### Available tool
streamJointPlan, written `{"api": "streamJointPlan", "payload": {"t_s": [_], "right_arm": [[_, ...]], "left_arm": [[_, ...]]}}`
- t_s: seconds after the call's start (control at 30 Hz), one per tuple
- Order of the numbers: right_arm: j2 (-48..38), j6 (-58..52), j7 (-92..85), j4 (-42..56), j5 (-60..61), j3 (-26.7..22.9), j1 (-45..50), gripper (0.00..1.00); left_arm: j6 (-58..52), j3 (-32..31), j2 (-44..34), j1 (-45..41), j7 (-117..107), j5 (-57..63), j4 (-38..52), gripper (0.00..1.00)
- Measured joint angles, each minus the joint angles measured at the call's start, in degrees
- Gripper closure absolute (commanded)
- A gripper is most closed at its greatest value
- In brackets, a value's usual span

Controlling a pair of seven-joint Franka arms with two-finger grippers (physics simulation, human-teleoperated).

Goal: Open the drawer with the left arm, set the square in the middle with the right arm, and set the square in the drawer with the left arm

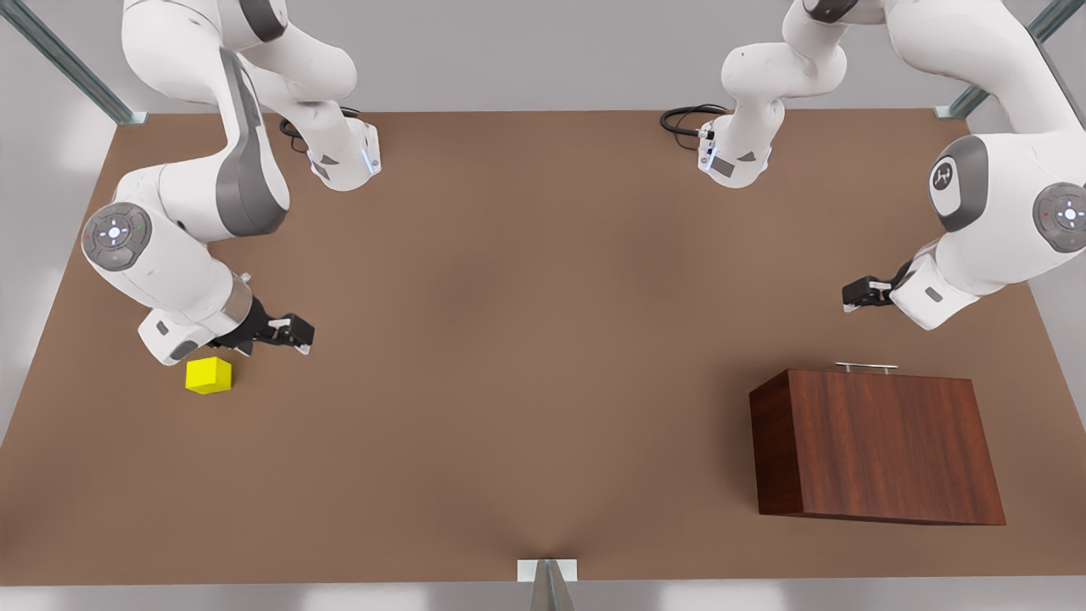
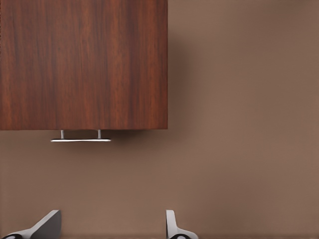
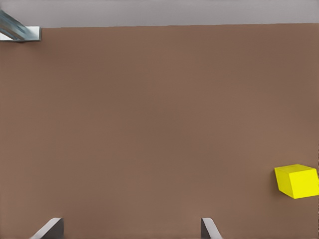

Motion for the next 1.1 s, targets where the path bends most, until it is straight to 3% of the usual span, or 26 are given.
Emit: {"api": "streamJointPlan", "payload": {"t_s": [0.07,0.17,0.27,0.37,0.47,0.57,0.7,0.83,0.97,1.1], "right_arm": [[0.2,0.1,0.0,-0.1,0.1,0.0,0.0,0.00],[2.0,-0.6,0.2,-1.8,0.4,-0.2,-0.3,0.00],[1.9,-0.4,0.4,-4.3,0.0,-0.6,-0.8,0.00],[-4.0,5.4,-0.9,-18.0,-0.1,-1.3,-3.8,0.00],[-6.2,9.8,-9.1,-29.5,-7.0,-2.0,-8.5,0.00],[-6.1,25.7,-22.5,-40.0,-6.8,-2.1,-18.8,0.00],[-2.2,30.6,-28.7,-41.4,-6.5,-2.1,-22.9,0.00],[-0.1,31.4,-30.0,-39.0,-6.4,-2.1,-24.6,0.00],[3.8,29.4,-21.7,-32.5,-6.5,-1.9,-24.7,0.00],[8.2,32.5,-22.2,-31.3,-7.0,-2.0,-24.9,0.00]], "left_arm": [[-0.4,1.1,-0.4,-0.3,-1.0,0.0,-1.8,0.00],[10.8,3.9,-3.2,1.1,-38.2,-0.1,-16.2,0.00],[20.7,5.9,-4.4,-1.4,-56.2,-0.2,-21.5,0.00],[31.2,6.7,-5.5,1.1,-67.0,-0.2,-28.6,0.00],[36.6,7.6,-6.3,-2.9,-68.4,-0.1,-32.6,0.00],[44.0,9.0,-6.4,-2.7,-68.8,-0.1,-36.1,0.00],[45.5,9.4,-6.6,1.6,-70.3,-0.2,-38.2,0.00],[50.2,10.1,-6.0,-1.8,-70.6,-0.1,-40.4,0.00],[52.5,10.2,-7.5,0.0,-70.5,-0.1,-42.2,0.00],[61.5,10.2,-8.7,3.1,-70.6,-0.1,-47.3,0.00]]}}
